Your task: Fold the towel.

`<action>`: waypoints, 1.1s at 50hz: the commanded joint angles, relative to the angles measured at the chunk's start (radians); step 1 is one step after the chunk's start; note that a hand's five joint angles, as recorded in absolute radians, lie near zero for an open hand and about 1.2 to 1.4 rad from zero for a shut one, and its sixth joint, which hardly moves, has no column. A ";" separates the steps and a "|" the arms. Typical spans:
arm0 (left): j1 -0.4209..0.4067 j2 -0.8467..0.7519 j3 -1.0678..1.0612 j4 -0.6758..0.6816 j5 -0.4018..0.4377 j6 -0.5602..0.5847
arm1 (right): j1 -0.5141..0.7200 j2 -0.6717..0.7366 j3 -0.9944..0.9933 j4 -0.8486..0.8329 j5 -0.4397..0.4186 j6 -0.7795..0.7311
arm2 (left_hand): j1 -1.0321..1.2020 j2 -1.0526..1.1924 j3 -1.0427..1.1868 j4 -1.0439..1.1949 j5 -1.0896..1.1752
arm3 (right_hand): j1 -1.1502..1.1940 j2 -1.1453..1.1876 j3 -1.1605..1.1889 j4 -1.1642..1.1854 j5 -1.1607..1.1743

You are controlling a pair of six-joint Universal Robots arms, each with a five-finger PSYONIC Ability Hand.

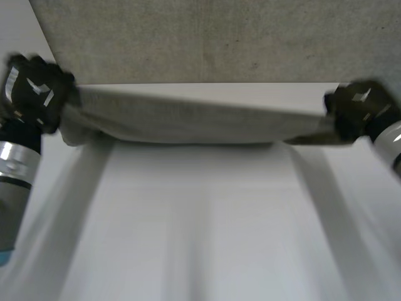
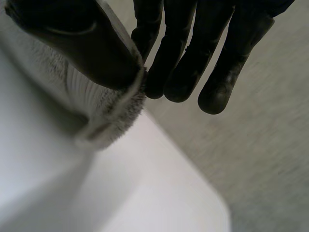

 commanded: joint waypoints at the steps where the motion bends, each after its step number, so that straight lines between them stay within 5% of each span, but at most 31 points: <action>1: -0.011 0.176 0.095 -0.241 -0.055 -0.270 | -0.015 -0.169 -0.217 0.236 -0.081 0.048 | -0.087 -0.114 -0.150 -0.116 -0.301 | 0.055 0.058 0.059 0.053 0.048; 9: -0.020 0.172 0.207 -0.453 -0.080 -0.374 | -0.011 -0.123 -0.380 0.327 -0.082 0.023 | -0.087 -0.114 -0.150 -0.116 -0.301 | 0.055 0.058 0.059 0.053 0.048; 25: -0.067 -0.393 0.584 -0.623 -0.122 -0.328 | 0.127 0.352 -0.602 0.339 0.058 -0.145 | -0.087 -0.114 -0.150 -0.116 -0.301 | 0.055 0.058 0.059 0.053 0.048; 30: -0.112 -0.549 0.887 -0.637 -0.132 -0.198 | 0.143 0.457 -0.742 0.157 0.122 -0.152 | -0.087 -0.114 -0.150 -0.116 -0.301 | 0.055 0.058 0.059 0.053 0.048; 35: -0.138 -0.546 1.059 -0.541 -0.144 -0.184 | 0.143 0.429 -0.673 -0.445 0.199 -0.113 | -0.087 -0.114 -0.150 -0.116 -0.301 | 0.055 0.058 0.059 0.053 0.048; 43: -0.185 -0.453 1.039 -0.275 -0.156 -0.226 | 0.136 0.326 -0.628 -0.442 0.148 -0.100 | -0.087 -0.114 -0.150 -0.116 -0.301 | 0.055 0.058 0.059 0.053 0.048; 55: -0.179 -0.437 0.667 -0.223 -0.141 -0.250 | 0.122 0.323 -0.501 -0.244 -0.058 -0.064 | -0.087 -0.114 -0.150 -0.116 -0.301 | 0.055 0.058 0.059 0.053 0.048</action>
